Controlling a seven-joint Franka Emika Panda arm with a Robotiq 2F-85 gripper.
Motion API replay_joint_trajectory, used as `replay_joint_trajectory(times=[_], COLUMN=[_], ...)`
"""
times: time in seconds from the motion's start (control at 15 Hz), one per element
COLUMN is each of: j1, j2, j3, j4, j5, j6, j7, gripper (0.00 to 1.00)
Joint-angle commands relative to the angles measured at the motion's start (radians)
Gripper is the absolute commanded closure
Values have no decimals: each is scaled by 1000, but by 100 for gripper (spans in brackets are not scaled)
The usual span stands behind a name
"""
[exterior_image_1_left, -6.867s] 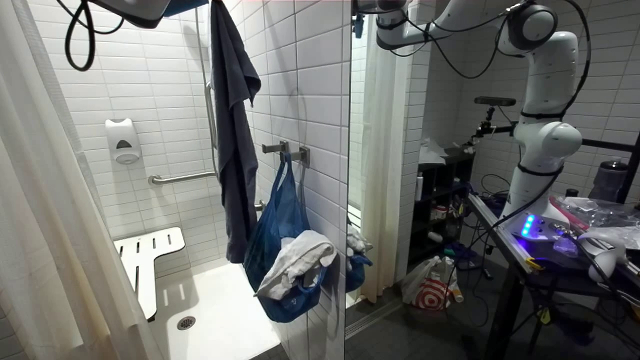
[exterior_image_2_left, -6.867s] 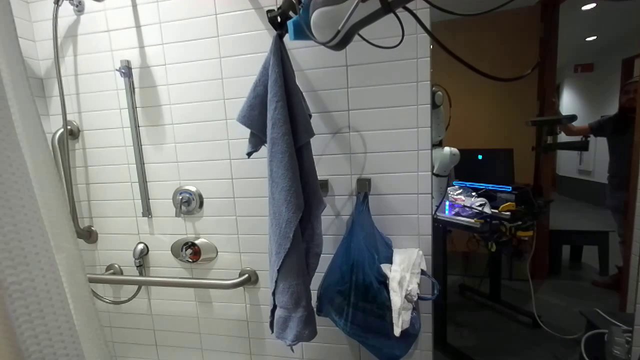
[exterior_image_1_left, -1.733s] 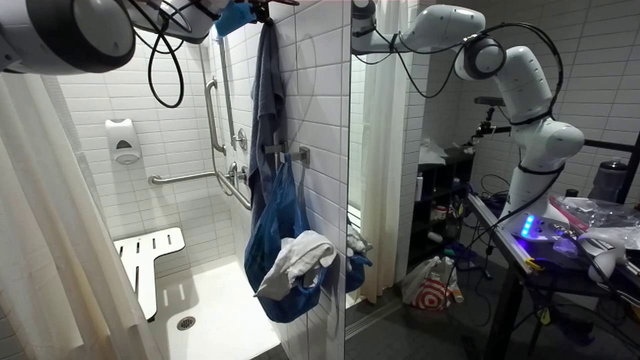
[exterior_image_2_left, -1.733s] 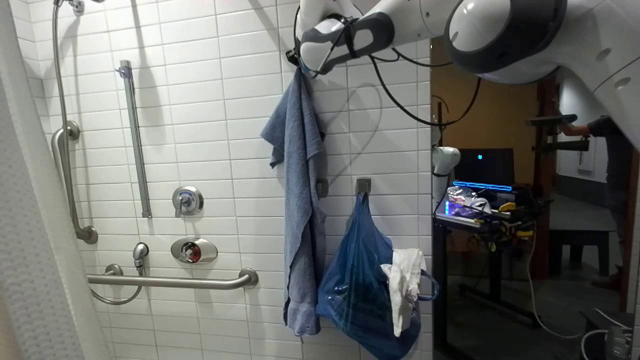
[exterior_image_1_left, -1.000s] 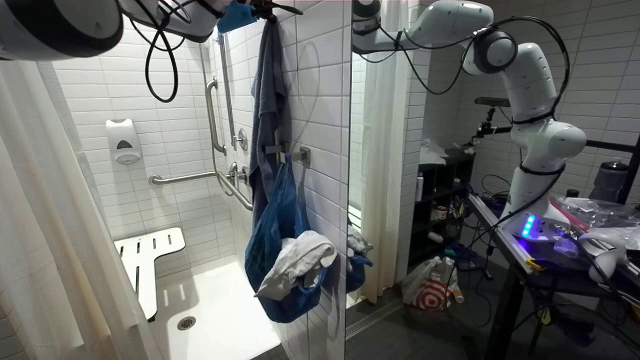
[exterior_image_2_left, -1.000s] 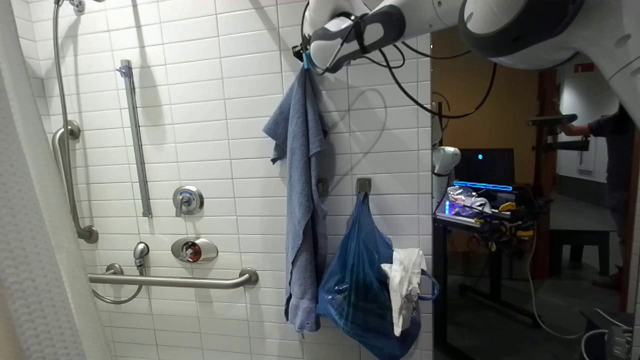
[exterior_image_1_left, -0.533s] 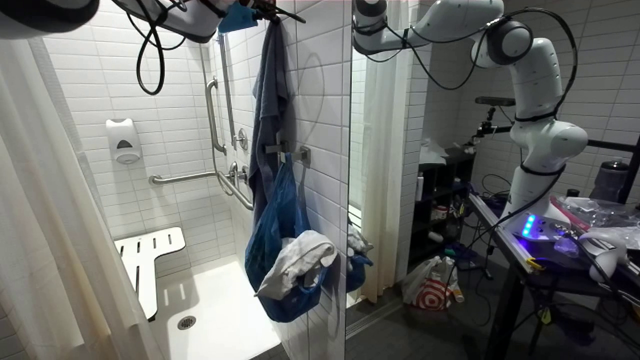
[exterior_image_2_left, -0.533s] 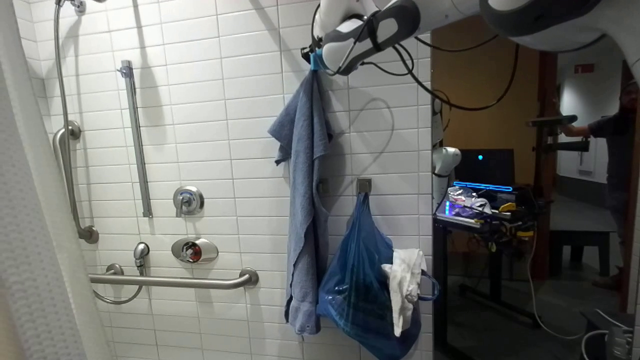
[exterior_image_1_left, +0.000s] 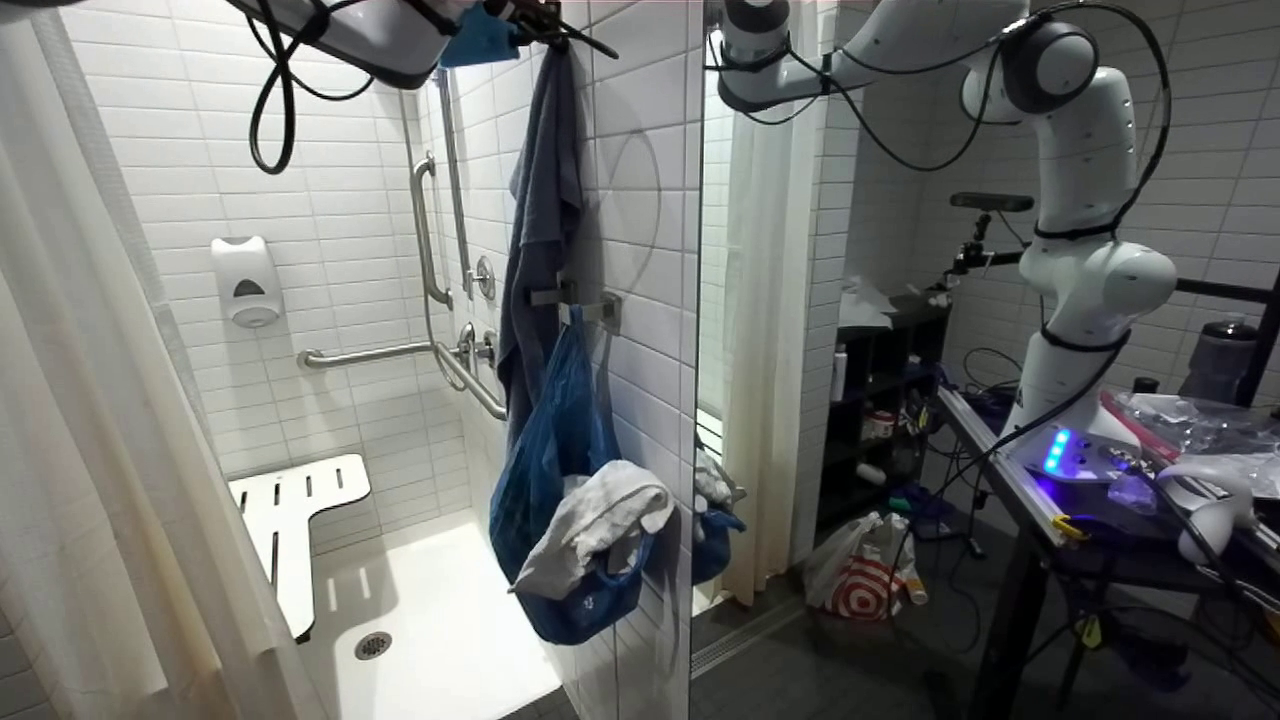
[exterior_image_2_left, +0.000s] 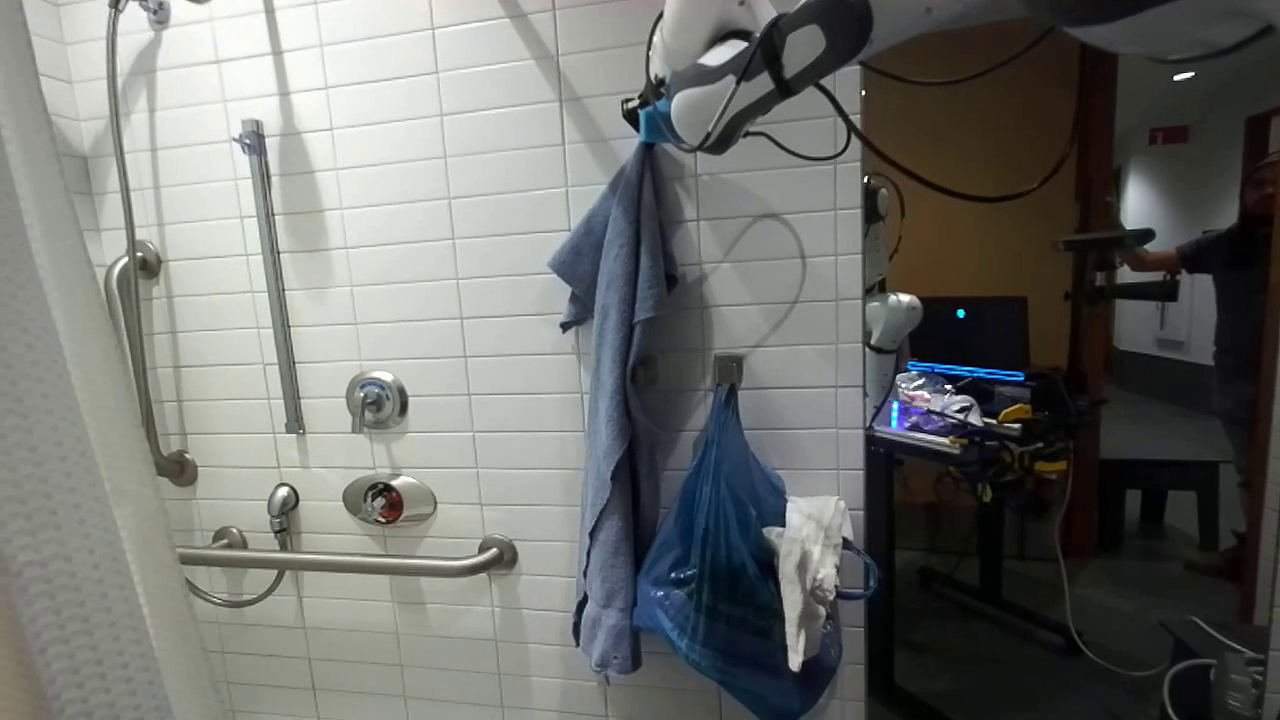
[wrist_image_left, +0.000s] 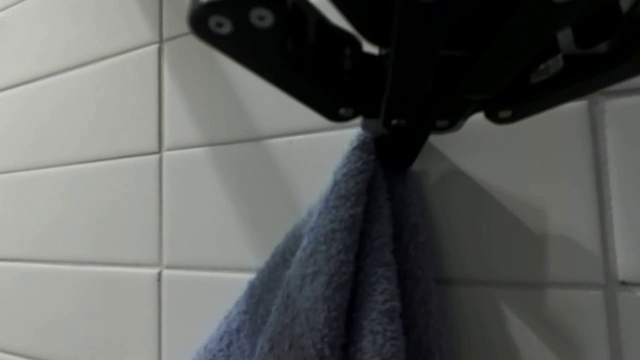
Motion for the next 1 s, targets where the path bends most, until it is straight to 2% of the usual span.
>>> replay_joint_trajectory(times=[0.0,0.53,0.93], j1=[-12,-12,-9], j2=[-48,-119,-129], j3=[-30,-54,-81], j4=[-76,-175,-227], j5=[-26,-35,-72], j6=[21,26,56], j7=[50,72,152], gripper=[100,100,100])
